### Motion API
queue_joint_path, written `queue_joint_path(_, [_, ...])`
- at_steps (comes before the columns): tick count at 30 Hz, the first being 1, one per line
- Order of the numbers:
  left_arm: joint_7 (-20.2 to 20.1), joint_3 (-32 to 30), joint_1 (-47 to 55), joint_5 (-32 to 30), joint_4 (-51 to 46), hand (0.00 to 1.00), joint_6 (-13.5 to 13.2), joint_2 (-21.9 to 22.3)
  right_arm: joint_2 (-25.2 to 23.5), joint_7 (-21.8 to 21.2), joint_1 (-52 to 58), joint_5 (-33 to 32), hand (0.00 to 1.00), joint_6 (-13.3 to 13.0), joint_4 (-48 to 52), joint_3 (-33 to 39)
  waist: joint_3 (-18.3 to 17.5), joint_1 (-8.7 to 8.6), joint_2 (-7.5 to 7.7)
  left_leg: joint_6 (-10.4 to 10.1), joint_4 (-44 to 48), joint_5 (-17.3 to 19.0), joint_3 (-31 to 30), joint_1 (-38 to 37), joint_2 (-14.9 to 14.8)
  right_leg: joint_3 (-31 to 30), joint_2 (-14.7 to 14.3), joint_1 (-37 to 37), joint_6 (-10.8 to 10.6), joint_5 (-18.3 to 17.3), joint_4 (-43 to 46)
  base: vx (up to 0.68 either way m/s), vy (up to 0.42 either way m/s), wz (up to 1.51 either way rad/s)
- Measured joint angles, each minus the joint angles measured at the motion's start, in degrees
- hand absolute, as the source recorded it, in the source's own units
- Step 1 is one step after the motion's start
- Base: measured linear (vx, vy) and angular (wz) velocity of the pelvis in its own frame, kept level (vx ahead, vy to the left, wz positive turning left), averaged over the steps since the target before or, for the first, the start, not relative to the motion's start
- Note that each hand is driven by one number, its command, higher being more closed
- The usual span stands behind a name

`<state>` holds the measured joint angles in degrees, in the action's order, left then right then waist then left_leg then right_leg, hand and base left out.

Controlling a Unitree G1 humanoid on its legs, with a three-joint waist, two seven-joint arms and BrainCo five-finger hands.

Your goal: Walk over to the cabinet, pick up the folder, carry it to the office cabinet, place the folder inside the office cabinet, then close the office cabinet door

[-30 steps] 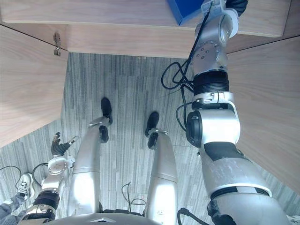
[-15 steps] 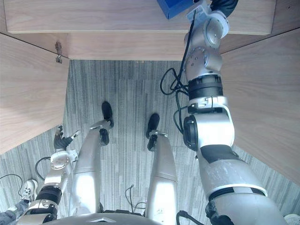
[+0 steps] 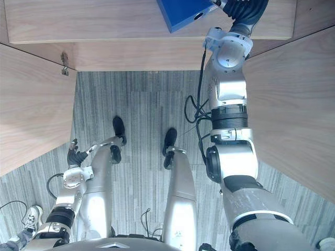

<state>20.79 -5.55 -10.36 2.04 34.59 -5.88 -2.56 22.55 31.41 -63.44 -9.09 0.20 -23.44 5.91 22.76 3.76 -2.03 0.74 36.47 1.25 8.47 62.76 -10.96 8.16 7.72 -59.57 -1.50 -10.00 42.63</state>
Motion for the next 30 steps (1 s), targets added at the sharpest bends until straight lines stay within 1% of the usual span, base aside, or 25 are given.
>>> queue_joint_path(1, [0.0, -0.02, 0.0, 0.0, 0.01, 0.0, 0.08, 0.03, -0.04, 0.01, 0.07, 0.01, 1.0, 0.0, 0.0, -0.02, 0.0, -0.01, 0.0, 0.03, -0.17, -0.03, 0.02, -0.21, -0.02, 0.03, -0.04, 0.25, -0.02, 0.15, -0.29, 0.0, 0.0, 0.0])
queue_joint_path(5, [0.01, 0.07, 0.02, -0.04, 0.17, 0.0, 0.19, 0.92, -0.1, 0.21, 3.71, 1.0, 1.0, 0.05, 1.99, -0.38, -0.02, 0.54, -0.01, 0.02, -0.92, 0.03, 0.22, -1.96, 0.01, 0.05, -0.09, 2.13, -0.13, 0.26, -1.38, 0.0, 0.0, 0.0])
queue_joint_path(7, [-0.01, 0.16, 0.0, -0.68, -0.05, 0.0, 0.1, 0.93, -0.13, 1.56, 7.56, 9.7, 1.0, 0.1, 6.79, -1.54, -0.07, 0.63, 0.06, 0.0, -1.59, 0.05, 0.33, -2.0, 0.04, 0.16, -0.07, 2.2, -0.14, 0.27, -1.74, 0.0, 0.0, 0.0])
queue_joint_path(10, [-0.01, 0.17, 0.01, -1.28, -0.16, 0.0, 0.03, 0.92, 0.03, 1.81, 10.84, 17.56, 1.0, 0.18, 9.89, -3.29, -0.07, 0.67, 0.06, 0.01, -1.66, 0.05, 0.53, -2.17, 0.08, 0.11, -0.02, 2.27, -0.16, 0.25, -1.8, 0.0, 0.0, 0.0])
queue_joint_path(11, [-0.03, 0.16, 0.02, -2.11, -0.14, 0.0, 0.03, 0.88, 0.07, 1.8, 13.1, 21.38, 1.0, 0.19, 11.82, -4.78, -0.07, 0.76, 0.06, 0.01, -1.7, 0.03, 0.65, -2.44, 0.15, 0.08, 0.05, 2.41, -0.17, 0.25, -1.81, 0.0, 0.0, 0.0])
queue_joint_path(17, [-0.62, 1.07, 0.62, -4.67, -0.1, 0.0, -0.38, 1.3, 0.49, 1.23, 19.71, 34.25, 1.0, 0.13, 12.56, -10.86, -0.28, 0.8, 0.19, -0.04, -2.61, 0.07, 0.72, -4.09, 0.65, 0.53, 0.56, 3.89, -0.17, -0.47, -1.48, 0.0, -0.013, 0.05])
queue_joint_path(19, [-1.15, 1.09, 0.62, -5.08, -0.1, 0.0, -0.4, 1.33, 0.62, 0.57, 20.62, 36.62, 1.0, 0.09, 12.55, -12.23, -0.28, 0.73, 0.18, -0.32, -2.71, 0.23, 0.68, -4.11, 0.95, 0.69, 0.97, 3.85, -0.23, -0.79, -1.04, 0.01, -0.018, 0.11])
queue_joint_path(22, [-1.2, 1.11, 0.62, -5.64, -0.01, 0.0, -0.44, 1.33, 0.73, -0.39, 20.63, 38.7, 1.0, 0.01, 10.91, -14.3, -0.28, 0.85, 0.19, -0.14, -2.64, 0.12, 0.71, -4.2, 1.16, 0.67, 1.24, 3.9, -0.33, -0.89, -0.82, 0.01, -0.022, 0.06])
queue_joint_path(26, [-1.2, 1.11, 0.62, -5.66, 0.0, 0.0, -0.65, 1.28, 1.2, -1.38, 19.78, 38.66, 1.0, -0.03, 8.25, -16.26, -0.28, 0.94, 0.19, 0.02, -2.21, 0.32, 0.71, -3.89, 1.37, 0.64, 1.53, 3.73, -0.51, -1.1, -0.49, 0.01, -0.008, 0.02])
queue_joint_path(28, [-1.24, 1.17, 0.62, -5.66, -0.13, 0.0, -1.32, 0.69, 2.91, -1.57, 18.17, 38.58, 1.0, -0.36, 6.52, -18.61, -0.29, 0.92, 0.2, -0.01, -0.87, 0.96, 0.55, -2.62, 1.37, 0.62, 1.77, 2.63, -0.5, -1.6, 0.67, 0.0, 0.0, 0.0])
queue_joint_path(30, [-1.29, 1.17, 0.55, -5.7, -0.35, 0.0, -1.86, 0.04, 4.19, -2.39, 16.46, 38.44, 1.0, -0.84, 6.15, -19.27, -0.31, 0.91, 0.24, 0.14, 0.39, 1.22, 0.04, -0.78, 1.3, 0.53, 1.81, 1.0, -0.54, -1.85, 1.7, 0.0, -0.038, 0.01])
